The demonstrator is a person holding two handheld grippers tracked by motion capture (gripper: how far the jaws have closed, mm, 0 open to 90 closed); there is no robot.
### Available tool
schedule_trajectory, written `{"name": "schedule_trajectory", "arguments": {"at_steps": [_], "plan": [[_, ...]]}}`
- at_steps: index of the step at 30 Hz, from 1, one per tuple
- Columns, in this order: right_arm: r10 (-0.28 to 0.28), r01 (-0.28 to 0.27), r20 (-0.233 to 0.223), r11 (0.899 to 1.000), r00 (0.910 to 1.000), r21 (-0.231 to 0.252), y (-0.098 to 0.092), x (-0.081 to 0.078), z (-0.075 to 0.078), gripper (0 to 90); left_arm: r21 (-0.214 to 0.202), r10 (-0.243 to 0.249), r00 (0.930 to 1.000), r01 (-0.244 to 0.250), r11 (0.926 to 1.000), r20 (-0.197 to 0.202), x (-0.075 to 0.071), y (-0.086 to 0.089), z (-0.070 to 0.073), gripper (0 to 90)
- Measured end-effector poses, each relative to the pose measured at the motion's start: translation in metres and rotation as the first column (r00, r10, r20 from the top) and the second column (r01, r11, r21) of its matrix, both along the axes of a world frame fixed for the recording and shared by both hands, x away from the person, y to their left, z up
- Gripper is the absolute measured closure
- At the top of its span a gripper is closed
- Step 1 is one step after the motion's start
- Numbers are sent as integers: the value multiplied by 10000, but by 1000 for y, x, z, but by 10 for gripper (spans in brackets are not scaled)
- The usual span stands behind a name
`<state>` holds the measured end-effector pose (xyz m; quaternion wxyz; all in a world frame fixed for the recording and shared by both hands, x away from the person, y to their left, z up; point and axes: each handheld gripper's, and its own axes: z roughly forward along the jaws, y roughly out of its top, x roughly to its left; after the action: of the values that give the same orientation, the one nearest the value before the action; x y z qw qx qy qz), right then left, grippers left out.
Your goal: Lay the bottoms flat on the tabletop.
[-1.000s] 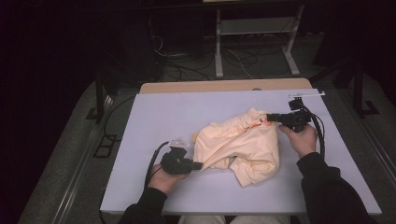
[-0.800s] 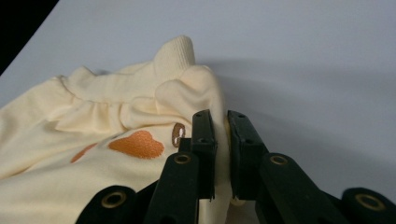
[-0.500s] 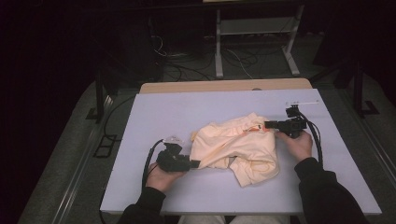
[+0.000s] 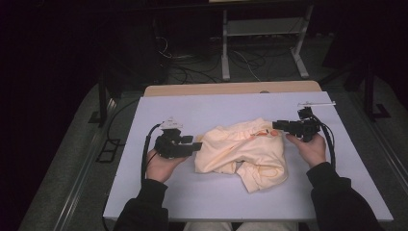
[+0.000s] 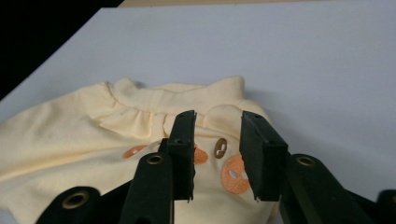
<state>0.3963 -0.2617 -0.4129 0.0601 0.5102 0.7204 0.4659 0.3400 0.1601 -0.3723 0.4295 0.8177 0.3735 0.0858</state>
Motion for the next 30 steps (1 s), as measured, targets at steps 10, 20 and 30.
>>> {"name": "schedule_trajectory", "arguments": {"at_steps": [10,20,30], "plan": [[531,-514,202,9958,9984,-756,15,-5,2,458,455,103,9984,-78,9989,-560,40,-32,-10,453],[210,-247,-400,9952,9990,-947,12,2,-8,379,1187,689,9876,-523,9916,-1409,61,-38,-40,479],[-366,139,-981,9748,9945,-2226,21,8,-22,428,589,668,9665,-537,9968,-2479,69,-37,-64,629]]}}
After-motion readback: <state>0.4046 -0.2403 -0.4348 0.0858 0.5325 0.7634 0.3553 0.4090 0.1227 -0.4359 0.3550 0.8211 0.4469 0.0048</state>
